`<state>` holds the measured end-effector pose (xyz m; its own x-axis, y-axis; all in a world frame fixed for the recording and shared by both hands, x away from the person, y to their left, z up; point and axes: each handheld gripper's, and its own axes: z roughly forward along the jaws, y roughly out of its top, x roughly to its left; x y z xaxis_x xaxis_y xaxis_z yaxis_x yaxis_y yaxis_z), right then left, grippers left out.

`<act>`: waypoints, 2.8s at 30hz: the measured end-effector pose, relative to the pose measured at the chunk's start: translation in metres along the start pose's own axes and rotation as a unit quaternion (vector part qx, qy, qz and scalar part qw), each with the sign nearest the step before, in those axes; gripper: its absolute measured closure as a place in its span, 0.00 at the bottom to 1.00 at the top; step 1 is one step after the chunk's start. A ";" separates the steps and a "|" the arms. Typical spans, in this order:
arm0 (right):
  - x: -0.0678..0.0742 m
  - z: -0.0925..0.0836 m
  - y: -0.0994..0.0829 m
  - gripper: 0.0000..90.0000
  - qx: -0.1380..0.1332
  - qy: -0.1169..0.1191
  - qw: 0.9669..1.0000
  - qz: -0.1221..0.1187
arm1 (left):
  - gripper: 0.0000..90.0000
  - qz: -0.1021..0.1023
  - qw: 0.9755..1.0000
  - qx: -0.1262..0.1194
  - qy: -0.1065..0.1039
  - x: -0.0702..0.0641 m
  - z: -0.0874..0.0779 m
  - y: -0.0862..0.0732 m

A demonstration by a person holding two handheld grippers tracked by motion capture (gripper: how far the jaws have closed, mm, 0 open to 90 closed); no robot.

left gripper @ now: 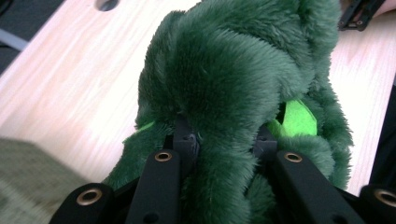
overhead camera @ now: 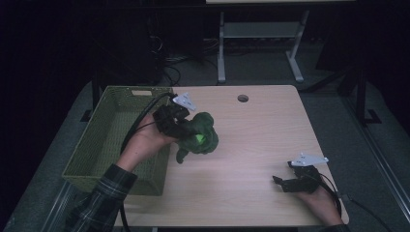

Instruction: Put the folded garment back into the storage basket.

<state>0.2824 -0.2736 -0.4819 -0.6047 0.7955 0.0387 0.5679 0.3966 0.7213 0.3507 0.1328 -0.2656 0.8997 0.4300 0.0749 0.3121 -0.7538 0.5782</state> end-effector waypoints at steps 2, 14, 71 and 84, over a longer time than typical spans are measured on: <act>0.000 0.000 0.000 0.16 0.000 0.000 1.000 0.000 | 0.79 -0.004 1.000 -0.001 0.009 0.004 -0.009 -0.003; 0.000 0.000 0.000 0.16 0.000 -0.001 1.000 0.000 | 0.79 -0.066 0.995 -0.017 0.073 0.039 -0.061 -0.046; 0.000 0.000 0.000 0.16 -0.001 -0.003 1.000 -0.004 | 0.46 -0.168 0.977 0.074 0.113 0.076 0.033 -0.170; 0.000 0.000 0.000 0.16 -0.001 -0.003 1.000 -0.003 | 0.36 -0.167 0.978 0.015 0.126 0.074 0.002 -0.162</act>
<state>0.2830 -0.2734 -0.4820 -0.6039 0.7965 0.0304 0.5638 0.3999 0.7227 0.3669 0.2861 -0.3552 0.6433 0.7608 0.0854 0.5888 -0.5630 0.5800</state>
